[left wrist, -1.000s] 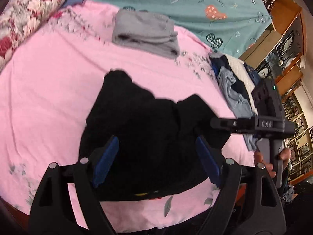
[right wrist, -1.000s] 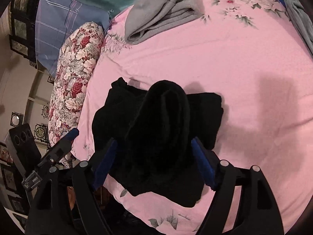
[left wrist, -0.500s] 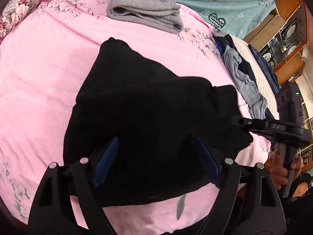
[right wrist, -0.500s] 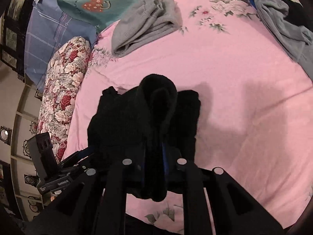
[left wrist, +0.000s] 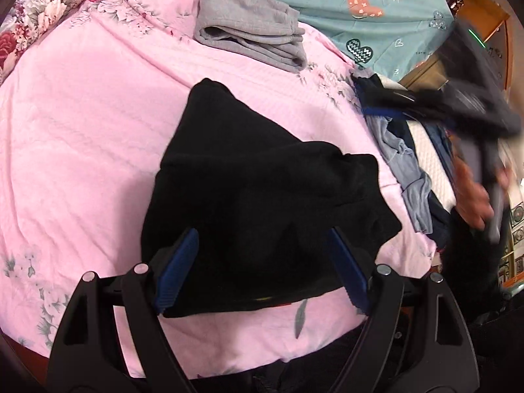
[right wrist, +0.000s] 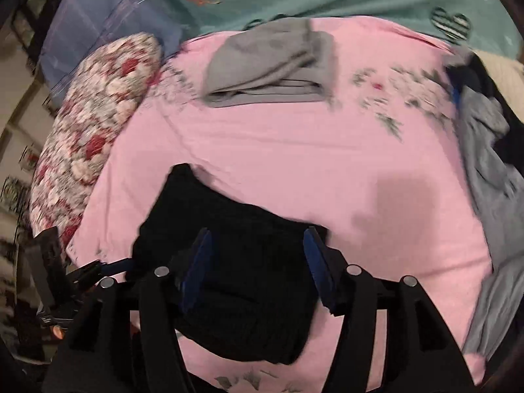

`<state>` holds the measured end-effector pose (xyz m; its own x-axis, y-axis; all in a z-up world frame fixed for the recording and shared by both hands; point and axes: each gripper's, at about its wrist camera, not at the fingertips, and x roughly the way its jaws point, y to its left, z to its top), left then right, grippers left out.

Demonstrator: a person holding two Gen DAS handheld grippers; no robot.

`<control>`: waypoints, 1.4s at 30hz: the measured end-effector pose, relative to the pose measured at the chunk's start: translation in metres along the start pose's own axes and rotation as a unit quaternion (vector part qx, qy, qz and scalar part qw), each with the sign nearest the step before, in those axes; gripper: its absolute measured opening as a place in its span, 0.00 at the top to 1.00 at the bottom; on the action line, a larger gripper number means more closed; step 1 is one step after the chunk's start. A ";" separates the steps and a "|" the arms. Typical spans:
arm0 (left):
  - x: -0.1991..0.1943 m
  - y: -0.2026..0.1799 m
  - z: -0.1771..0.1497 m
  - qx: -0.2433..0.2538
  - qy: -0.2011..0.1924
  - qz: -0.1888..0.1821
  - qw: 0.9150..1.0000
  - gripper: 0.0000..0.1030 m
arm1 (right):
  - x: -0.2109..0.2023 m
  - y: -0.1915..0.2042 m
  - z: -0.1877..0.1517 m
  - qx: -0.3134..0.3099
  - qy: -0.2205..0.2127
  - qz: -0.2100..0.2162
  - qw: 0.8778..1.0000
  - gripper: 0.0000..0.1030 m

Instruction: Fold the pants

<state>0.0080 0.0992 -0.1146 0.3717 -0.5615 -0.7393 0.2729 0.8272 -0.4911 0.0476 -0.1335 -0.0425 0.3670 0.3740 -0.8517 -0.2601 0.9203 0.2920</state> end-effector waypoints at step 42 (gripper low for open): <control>0.000 0.082 0.020 -0.091 0.035 0.016 0.995 0.20 | 0.016 -0.038 -0.020 0.006 -0.006 -0.088 0.996 0.03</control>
<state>0.0480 0.1663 -0.1455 0.3136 -0.5377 -0.7826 0.0944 0.8378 -0.5378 0.0454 -0.1651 -0.0760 0.4170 0.2086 -0.8846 -0.1806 0.9729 0.1443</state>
